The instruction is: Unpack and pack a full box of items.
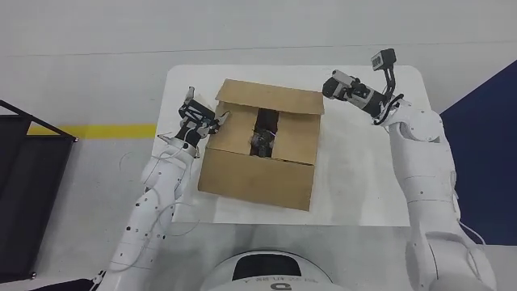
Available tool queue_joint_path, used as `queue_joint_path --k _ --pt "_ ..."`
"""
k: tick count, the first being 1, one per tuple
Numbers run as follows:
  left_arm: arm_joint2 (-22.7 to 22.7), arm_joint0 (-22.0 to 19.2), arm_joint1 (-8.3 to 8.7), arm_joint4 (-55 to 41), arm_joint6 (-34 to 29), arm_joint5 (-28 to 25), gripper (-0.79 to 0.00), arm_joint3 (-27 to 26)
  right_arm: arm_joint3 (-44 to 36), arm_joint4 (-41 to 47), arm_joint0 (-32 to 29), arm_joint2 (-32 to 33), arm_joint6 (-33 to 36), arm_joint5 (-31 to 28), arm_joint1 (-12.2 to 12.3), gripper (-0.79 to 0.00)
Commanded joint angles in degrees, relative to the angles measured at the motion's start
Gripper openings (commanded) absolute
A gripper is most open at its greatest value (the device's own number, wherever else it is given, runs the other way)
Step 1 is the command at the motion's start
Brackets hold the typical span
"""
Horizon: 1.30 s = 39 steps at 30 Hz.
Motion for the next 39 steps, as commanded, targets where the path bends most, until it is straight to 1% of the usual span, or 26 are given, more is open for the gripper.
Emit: queue_joint_path --k 1,36,38,39 --pt "0.0 0.0 0.0 0.0 0.0 0.0 0.0 0.0 -0.5 -2.7 0.1 0.5 0.5 3.0 0.4 0.0" --pt "0.0 0.0 0.0 0.0 0.0 0.0 0.0 0.0 -0.5 -2.7 0.1 0.5 0.5 3.0 0.4 0.0" --pt "-0.3 0.2 -0.01 -1.2 0.1 0.3 0.0 -0.6 -0.8 -2.4 0.0 0.3 0.5 2.8 0.4 0.0" --pt "-0.8 0.4 0.05 -2.4 0.4 0.2 0.0 -1.1 -2.4 -0.6 -0.7 -0.1 1.4 2.1 0.3 0.0"
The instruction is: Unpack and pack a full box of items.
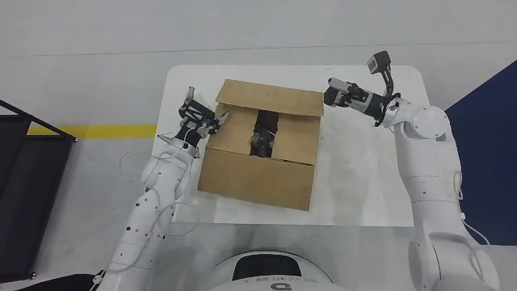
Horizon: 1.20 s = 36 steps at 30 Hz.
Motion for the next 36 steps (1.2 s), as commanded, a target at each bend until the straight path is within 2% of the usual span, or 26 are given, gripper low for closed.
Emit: queue_joint_path --k 1,4,8,16,19,24,30,33,36 --pt "-1.1 0.6 0.13 -2.7 0.6 -0.4 0.0 -1.0 -2.7 3.2 -1.4 -0.1 1.8 -1.4 0.1 0.0" --pt "-3.8 1.9 0.64 -6.1 1.8 -3.9 0.0 -2.3 -6.1 6.1 -3.4 0.7 5.7 -2.2 0.6 0.0" --pt "-8.1 3.7 1.84 -6.7 3.0 -11.7 0.0 -3.8 -7.9 5.7 -4.0 0.0 10.2 -1.0 1.3 0.0" --pt "-16.1 6.8 4.43 -2.6 10.9 -22.5 0.0 -0.5 -5.8 -2.8 -0.6 -5.5 8.1 4.5 1.7 0.0" --pt "-17.9 8.3 5.39 2.2 14.4 -23.3 0.0 0.8 -5.0 -3.3 0.9 -7.1 7.5 5.0 1.8 0.0" --pt "-16.5 9.6 6.54 11.0 20.2 -23.3 0.0 2.6 -4.9 -2.8 2.5 -9.0 6.8 5.3 1.8 0.0" --pt "-13.9 10.3 7.58 16.5 28.0 -23.6 0.0 3.0 -5.0 -3.3 3.2 -11.2 5.3 5.9 1.9 0.0" --pt "-12.4 10.3 8.06 18.6 31.6 -23.9 0.0 2.8 -4.7 -3.3 3.4 -11.9 4.1 6.3 2.0 0.0" --pt "-12.3 10.1 8.41 16.3 35.1 -25.4 0.0 2.5 -4.2 -3.4 3.4 -12.2 2.8 6.7 2.2 0.0"
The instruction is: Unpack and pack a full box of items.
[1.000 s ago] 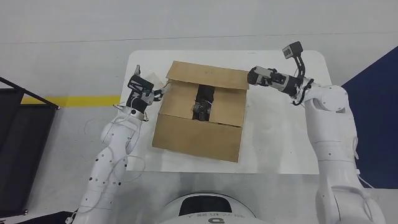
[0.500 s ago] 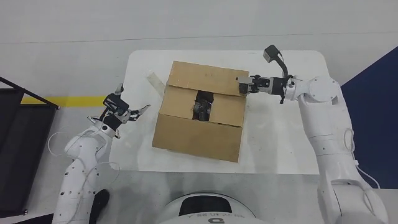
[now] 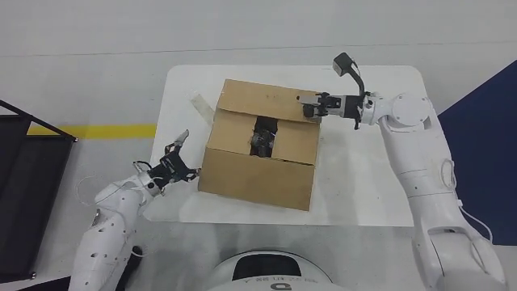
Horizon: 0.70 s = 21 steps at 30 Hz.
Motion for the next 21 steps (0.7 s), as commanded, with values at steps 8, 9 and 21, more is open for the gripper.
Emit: queue_joint_path --k 8,9,21 --pt "-1.4 -1.0 0.0 -16.3 -1.1 -1.8 0.0 -3.7 0.5 0.7 -1.5 -0.1 -2.5 -0.5 0.6 0.0" --pt "-1.1 -1.3 -0.26 -17.8 -4.1 0.7 0.0 -4.4 0.3 0.9 -1.9 0.2 -2.8 -0.7 0.7 0.0" --pt "8.3 -6.9 -2.37 -21.6 -25.4 16.8 0.0 -5.7 -3.6 12.5 -9.4 7.9 -7.3 -8.8 2.2 0.0"
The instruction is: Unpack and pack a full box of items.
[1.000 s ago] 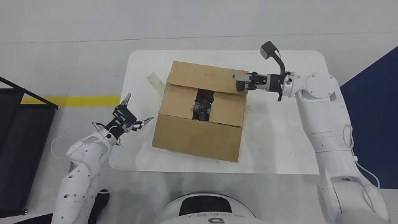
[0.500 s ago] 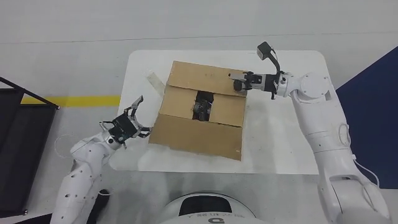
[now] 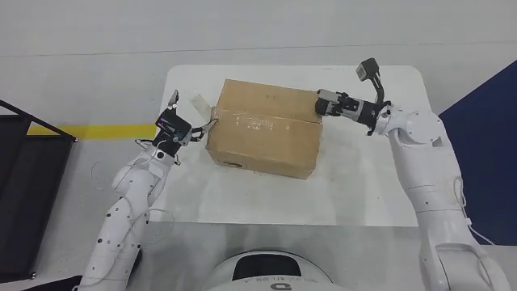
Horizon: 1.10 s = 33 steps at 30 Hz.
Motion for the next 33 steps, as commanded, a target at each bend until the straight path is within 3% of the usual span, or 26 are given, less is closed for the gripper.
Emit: queue_joint_path --k 1,4,8,17,21,23,24,26,27,33 --pt "0.9 -1.2 -0.14 -0.2 -1.8 0.8 0.0 1.1 -1.6 4.3 -2.2 2.1 0.4 -3.3 0.3 0.0" --pt "2.0 -2.7 -0.27 0.0 -3.6 1.7 0.0 2.6 -4.7 7.5 -5.1 3.3 5.2 -5.6 0.8 0.0" --pt "2.9 -4.4 -0.42 -0.9 -4.8 2.3 0.0 4.3 -7.4 4.0 -6.1 1.9 9.3 -2.1 1.4 0.0" --pt "2.5 -5.3 -0.21 -2.2 -5.6 2.4 0.0 5.1 -4.7 -5.3 -1.2 -5.4 1.9 7.5 1.0 0.0" --pt "1.2 -2.6 0.1 -1.7 -6.5 3.5 0.0 -1.4 -4.1 -5.9 -0.4 -6.0 1.6 8.9 1.2 0.0" --pt "0.2 -0.3 0.09 -1.7 -10.4 6.3 0.0 -7.2 -4.1 -5.9 -0.4 -6.0 1.6 8.9 1.2 0.0" --pt "0.4 1.2 0.01 -1.3 -13.5 7.9 0.0 -12.2 -4.1 -5.9 -0.4 -6.0 1.6 8.9 1.2 0.0" --pt "2.0 5.8 -0.08 2.4 -20.6 10.1 0.0 -27.1 -4.1 -5.9 -0.4 -6.0 1.6 8.9 1.2 0.0" --pt "2.3 6.8 -0.08 3.4 -21.8 10.3 0.0 -29.3 -4.1 -5.9 -0.4 -6.0 1.6 8.9 1.2 0.0" --pt "2.3 6.8 -0.08 3.4 -21.8 10.3 0.0 -29.3 -4.1 -5.9 -0.4 -6.0 1.6 8.9 1.2 0.0"
